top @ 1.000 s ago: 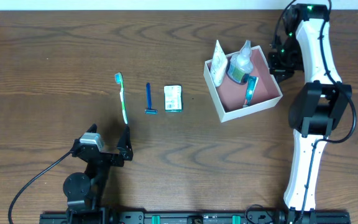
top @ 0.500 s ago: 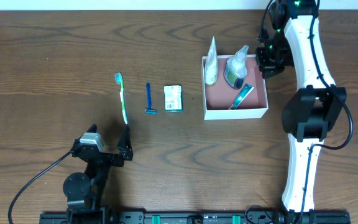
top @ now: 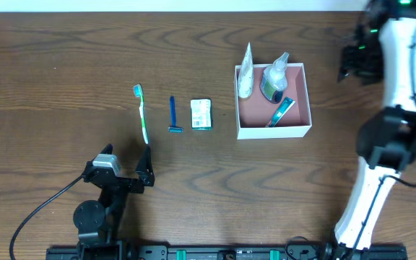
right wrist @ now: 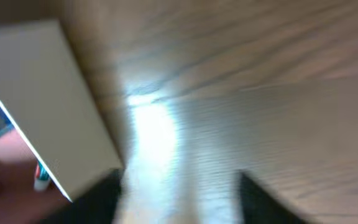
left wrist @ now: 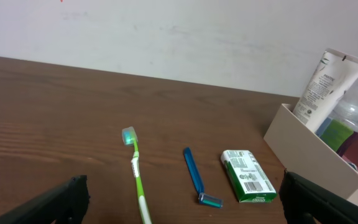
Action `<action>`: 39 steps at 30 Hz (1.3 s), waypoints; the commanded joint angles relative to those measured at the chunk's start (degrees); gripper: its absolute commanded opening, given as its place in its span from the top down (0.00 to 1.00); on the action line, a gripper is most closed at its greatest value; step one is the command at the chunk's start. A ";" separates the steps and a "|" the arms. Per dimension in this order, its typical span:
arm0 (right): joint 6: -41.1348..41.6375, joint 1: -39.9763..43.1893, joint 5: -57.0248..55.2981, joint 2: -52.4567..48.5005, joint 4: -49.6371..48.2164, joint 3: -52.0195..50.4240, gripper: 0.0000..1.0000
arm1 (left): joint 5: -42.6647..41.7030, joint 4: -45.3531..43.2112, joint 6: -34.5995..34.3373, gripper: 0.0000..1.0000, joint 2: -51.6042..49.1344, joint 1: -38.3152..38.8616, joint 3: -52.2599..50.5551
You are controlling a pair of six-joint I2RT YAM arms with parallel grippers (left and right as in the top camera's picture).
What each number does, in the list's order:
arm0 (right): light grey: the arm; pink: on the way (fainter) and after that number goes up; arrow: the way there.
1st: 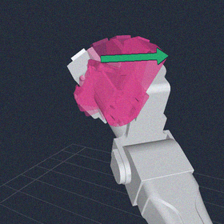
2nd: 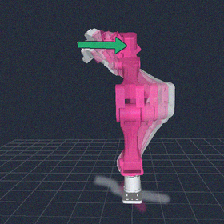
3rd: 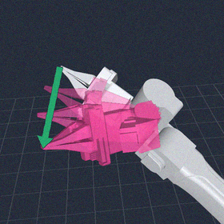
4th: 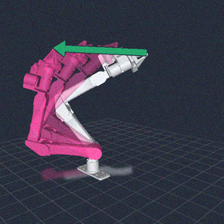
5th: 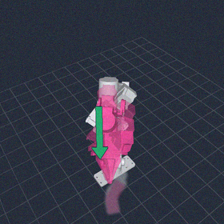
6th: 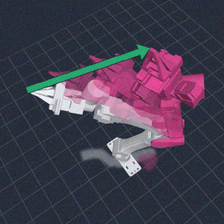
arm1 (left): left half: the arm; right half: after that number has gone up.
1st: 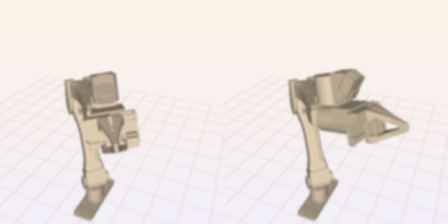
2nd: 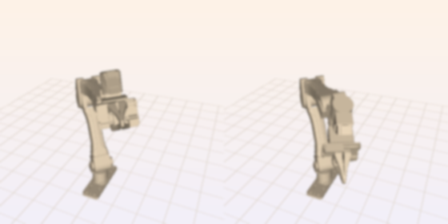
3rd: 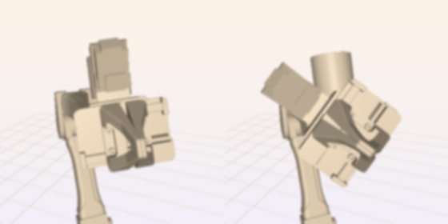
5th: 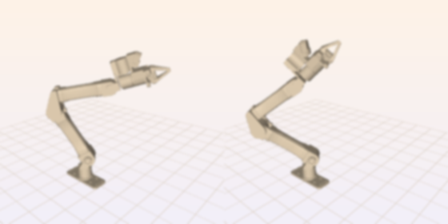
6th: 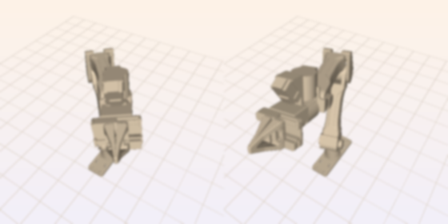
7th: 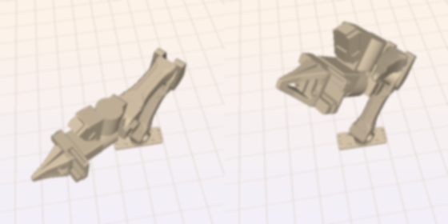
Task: Pack container
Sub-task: 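Release the toothpaste and withdraw the right gripper to the right, then reach the left gripper forward and grasp the green soap box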
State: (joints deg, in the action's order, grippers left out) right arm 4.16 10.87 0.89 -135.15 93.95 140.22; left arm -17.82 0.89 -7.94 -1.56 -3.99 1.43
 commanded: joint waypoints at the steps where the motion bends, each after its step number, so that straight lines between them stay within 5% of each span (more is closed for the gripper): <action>1: 2.23 3.93 -0.83 4.44 -1.44 2.08 0.01 | -0.59 1.86 -0.50 0.02 0.09 -0.17 -1.05; 29: 11.47 7.13 -4.28 4.17 -11.02 -7.93 0.01 | -0.55 1.75 -0.46 0.02 0.09 -0.20 -1.05; 39: 11.47 7.08 -4.31 4.17 -11.02 -7.93 0.01 | -8.66 -8.39 -0.94 0.02 -0.46 -0.17 0.24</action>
State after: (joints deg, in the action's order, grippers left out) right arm 14.70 18.13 -2.59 -130.98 83.00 132.53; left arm -21.32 -5.56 -8.21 -1.56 -3.99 0.95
